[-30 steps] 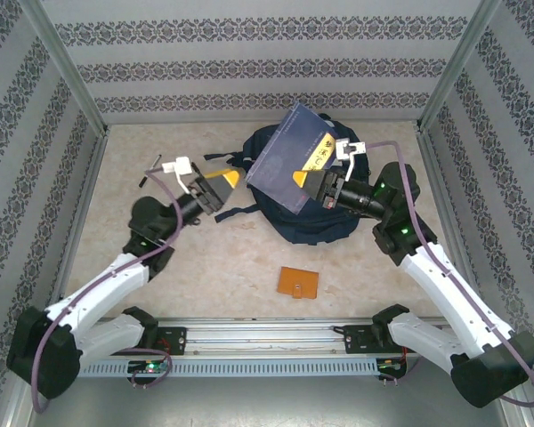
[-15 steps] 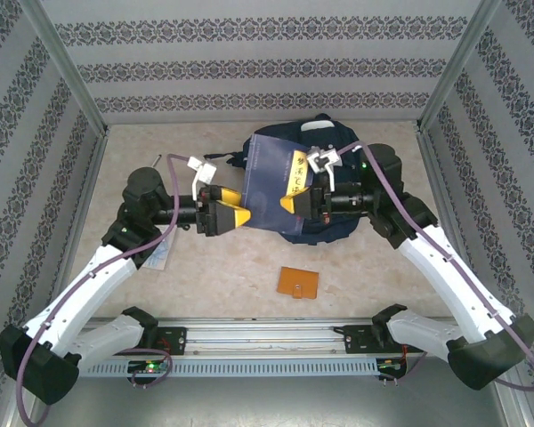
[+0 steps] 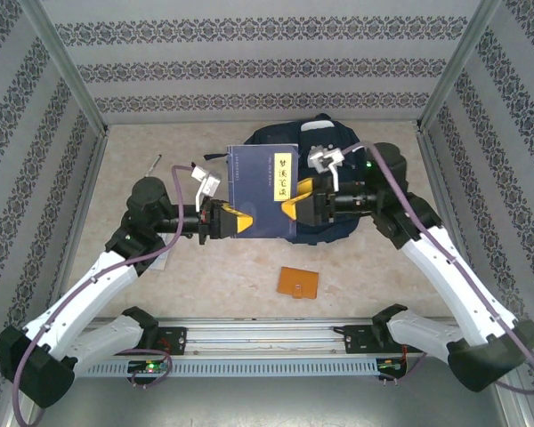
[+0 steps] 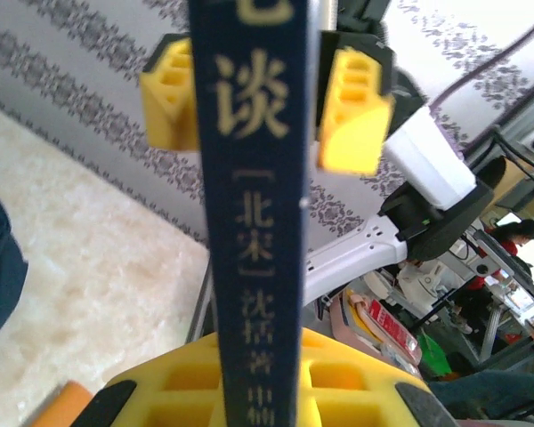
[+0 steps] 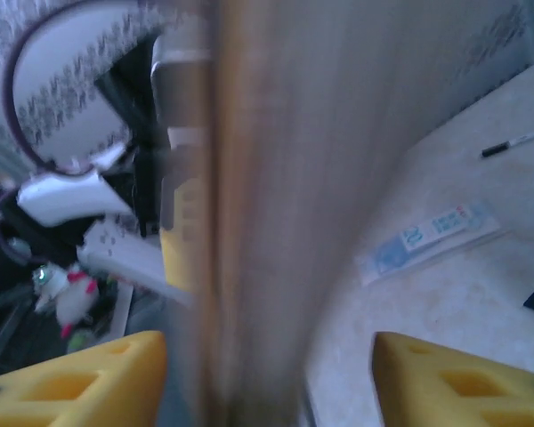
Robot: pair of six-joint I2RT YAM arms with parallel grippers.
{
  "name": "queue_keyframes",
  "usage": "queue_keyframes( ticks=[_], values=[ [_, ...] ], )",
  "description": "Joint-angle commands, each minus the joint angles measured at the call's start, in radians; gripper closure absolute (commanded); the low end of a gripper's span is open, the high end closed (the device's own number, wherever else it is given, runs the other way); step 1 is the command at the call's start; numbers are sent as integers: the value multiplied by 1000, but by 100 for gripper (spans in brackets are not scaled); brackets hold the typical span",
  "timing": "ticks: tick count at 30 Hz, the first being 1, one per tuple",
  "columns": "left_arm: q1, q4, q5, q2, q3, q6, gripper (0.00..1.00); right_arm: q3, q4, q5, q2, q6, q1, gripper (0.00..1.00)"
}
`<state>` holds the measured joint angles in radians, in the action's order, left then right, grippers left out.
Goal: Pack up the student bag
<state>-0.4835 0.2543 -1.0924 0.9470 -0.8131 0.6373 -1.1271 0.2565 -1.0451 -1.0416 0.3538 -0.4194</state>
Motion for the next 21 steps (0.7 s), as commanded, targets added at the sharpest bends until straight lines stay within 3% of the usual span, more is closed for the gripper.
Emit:
queue_keyframes(
  ticks=[1, 5, 7, 16, 18, 21],
  values=[
    [-3, 308, -24, -25, 16, 54, 100, 71, -265, 13, 101, 193, 19, 30],
    [-5, 461, -50, 12, 35, 167, 100, 134, -488, 59, 135, 364, 0, 31],
    [-5, 520, -59, 39, 40, 221, 100, 125, -502, 69, 125, 376, -26, 33],
    [-9, 402, -33, 55, 35, 184, 100, 90, -485, 87, 79, 334, -82, 27],
    [-8, 391, -29, 48, 45, 177, 100, 90, -484, 97, 73, 332, -82, 40],
    [-13, 332, -31, 46, 56, 147, 100, 68, -505, 88, 41, 354, -86, 73]
  ],
)
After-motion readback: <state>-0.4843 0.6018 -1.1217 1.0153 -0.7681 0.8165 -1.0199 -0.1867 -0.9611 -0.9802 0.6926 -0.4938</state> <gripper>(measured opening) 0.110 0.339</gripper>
